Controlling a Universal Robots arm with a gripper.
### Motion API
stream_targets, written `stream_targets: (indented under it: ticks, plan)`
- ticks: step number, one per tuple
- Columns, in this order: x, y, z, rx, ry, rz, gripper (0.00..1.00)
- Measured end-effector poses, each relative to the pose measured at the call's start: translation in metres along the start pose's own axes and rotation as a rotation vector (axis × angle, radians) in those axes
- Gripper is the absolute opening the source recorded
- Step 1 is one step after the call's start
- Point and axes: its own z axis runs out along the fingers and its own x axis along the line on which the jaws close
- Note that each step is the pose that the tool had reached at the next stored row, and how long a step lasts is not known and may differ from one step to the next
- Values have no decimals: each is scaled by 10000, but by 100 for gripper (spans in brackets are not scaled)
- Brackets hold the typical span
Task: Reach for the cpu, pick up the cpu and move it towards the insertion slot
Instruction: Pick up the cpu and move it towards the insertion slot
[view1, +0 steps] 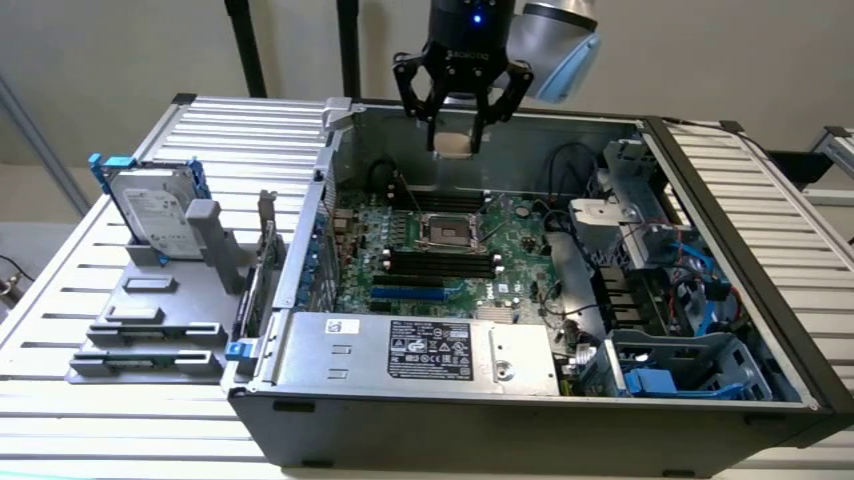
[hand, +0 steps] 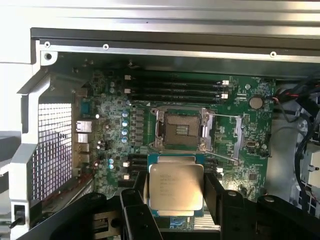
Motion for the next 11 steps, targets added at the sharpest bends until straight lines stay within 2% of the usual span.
stream_targets:
  ticks: [4,11]
  plan:
    - [-21,19,23,-87,-6,27,55]
    - [-51,114,24,-96,-11,84,55]
